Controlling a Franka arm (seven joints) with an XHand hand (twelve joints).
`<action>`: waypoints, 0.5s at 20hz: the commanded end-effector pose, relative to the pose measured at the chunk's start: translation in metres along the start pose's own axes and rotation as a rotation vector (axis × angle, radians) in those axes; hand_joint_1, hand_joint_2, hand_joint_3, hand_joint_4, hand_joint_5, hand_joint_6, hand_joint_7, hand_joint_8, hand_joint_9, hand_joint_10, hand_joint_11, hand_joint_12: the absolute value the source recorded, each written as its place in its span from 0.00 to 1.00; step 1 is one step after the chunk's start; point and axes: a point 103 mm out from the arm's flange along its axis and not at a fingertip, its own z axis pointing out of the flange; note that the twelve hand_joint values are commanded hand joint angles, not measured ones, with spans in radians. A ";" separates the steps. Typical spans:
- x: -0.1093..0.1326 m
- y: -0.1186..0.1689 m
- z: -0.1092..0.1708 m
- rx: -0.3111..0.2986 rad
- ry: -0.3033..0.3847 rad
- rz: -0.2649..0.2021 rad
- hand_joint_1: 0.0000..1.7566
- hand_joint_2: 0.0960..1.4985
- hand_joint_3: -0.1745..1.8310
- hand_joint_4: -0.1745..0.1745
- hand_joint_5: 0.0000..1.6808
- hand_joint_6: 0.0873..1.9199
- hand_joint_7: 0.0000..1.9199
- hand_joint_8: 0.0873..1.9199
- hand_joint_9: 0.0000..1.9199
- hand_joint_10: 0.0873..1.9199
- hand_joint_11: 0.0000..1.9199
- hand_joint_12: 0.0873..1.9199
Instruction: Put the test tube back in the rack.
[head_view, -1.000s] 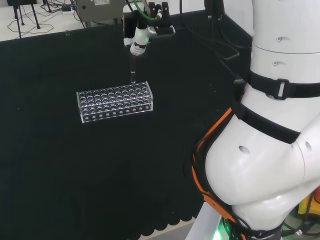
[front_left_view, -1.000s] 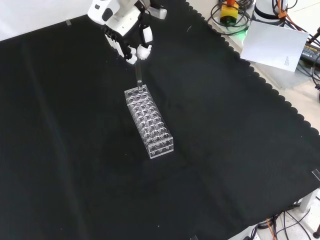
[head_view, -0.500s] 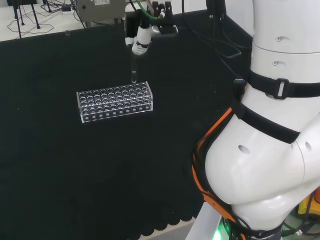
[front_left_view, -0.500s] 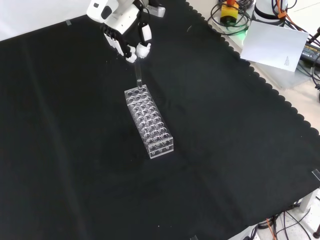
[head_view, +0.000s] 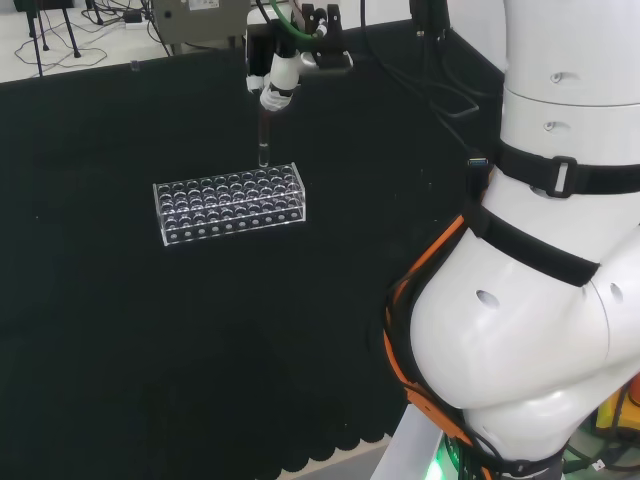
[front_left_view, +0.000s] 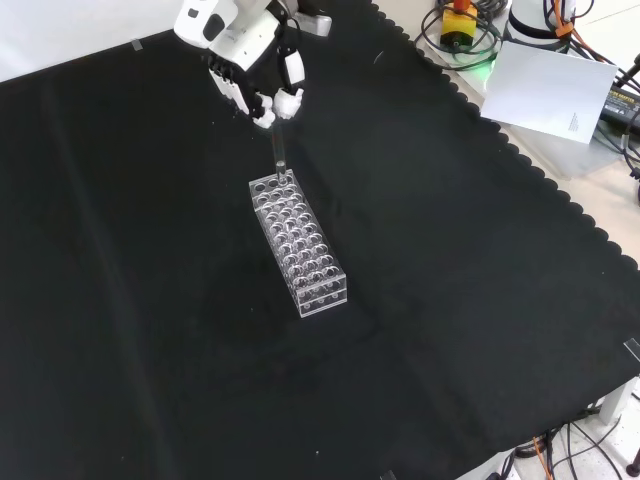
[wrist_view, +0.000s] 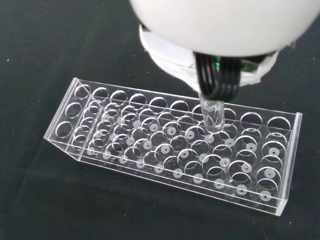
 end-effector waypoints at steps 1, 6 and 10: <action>0.001 0.001 0.001 0.013 -0.004 -0.014 0.83 0.25 0.52 0.00 0.85 0.18 0.78 0.25 0.79 0.07 0.70 0.52; 0.002 0.003 0.003 0.017 0.008 -0.020 0.83 0.25 0.52 0.00 0.85 0.18 0.78 0.25 0.79 0.07 0.70 0.52; 0.002 0.004 0.006 0.018 0.017 -0.020 0.83 0.25 0.52 0.00 0.85 0.19 0.78 0.25 0.79 0.07 0.70 0.52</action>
